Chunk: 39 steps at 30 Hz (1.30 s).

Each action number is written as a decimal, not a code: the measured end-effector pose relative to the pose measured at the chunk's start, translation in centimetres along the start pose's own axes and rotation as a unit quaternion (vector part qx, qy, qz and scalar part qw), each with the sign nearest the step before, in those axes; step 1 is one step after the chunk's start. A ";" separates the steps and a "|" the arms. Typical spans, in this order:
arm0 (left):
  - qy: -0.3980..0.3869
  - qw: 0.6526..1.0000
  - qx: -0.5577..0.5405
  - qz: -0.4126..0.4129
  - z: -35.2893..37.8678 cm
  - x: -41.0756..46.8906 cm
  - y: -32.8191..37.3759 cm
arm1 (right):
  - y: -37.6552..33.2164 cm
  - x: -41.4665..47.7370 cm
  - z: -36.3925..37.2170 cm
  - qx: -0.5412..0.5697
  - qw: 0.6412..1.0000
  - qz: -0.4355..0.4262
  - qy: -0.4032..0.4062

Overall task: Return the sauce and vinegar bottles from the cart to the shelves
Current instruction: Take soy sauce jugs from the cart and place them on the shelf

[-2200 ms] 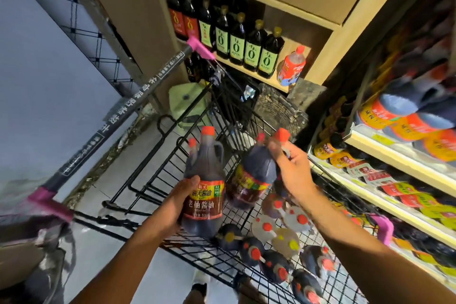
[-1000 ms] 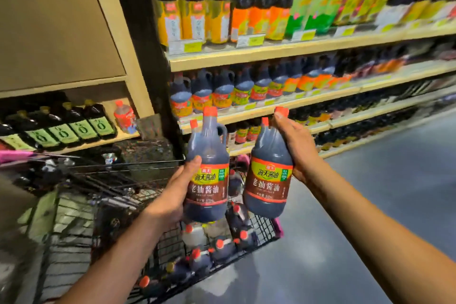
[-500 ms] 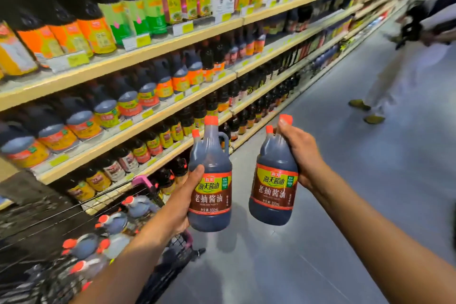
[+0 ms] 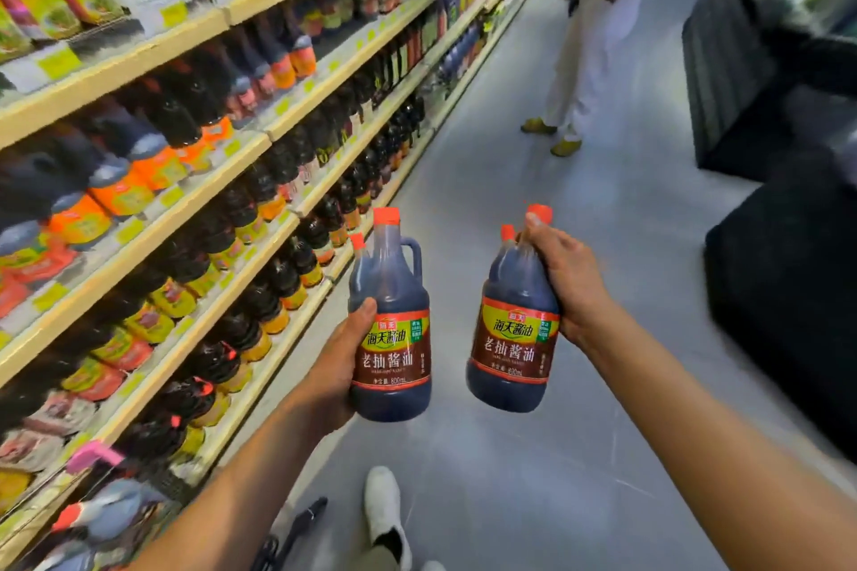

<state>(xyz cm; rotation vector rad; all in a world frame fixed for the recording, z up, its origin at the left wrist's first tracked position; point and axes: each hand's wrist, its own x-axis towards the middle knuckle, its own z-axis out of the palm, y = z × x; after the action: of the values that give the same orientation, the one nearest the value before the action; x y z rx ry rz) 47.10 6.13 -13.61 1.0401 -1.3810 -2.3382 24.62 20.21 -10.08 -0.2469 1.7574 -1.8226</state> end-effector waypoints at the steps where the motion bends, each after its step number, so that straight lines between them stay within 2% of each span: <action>1: -0.006 1.000 0.004 -0.003 0.8 1.2 0.3 | -0.2 0.9 -0.5 -0.003 1.000 0.000 0.009; 9: -0.149 0.986 0.076 -0.024 4.1 12.7 4.9 | -2.4 9.1 -2.6 0.008 0.996 0.009 0.089; 19: -0.224 0.967 0.109 -0.046 11.7 26.2 9.2 | -5.7 19.4 -7.5 0.035 0.984 0.020 0.175; 26: -0.246 0.961 0.118 -0.051 20.7 35.9 10.9 | -8.7 29.1 -14.3 0.040 0.979 0.017 0.201; 31: -0.227 0.966 0.111 -0.055 26.3 42.5 12.1 | -11.5 36.6 -18.7 0.038 0.981 0.029 0.187; 39: -0.214 0.972 0.078 -0.055 31.7 52.8 15.5 | -16.0 48.7 -21.4 0.038 0.984 0.033 0.170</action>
<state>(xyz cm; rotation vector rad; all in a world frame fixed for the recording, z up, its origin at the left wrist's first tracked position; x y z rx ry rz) -14.72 -8.35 -15.17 0.6847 -1.7189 -2.6847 -30.33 12.10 -9.89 0.1620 1.8871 -1.9669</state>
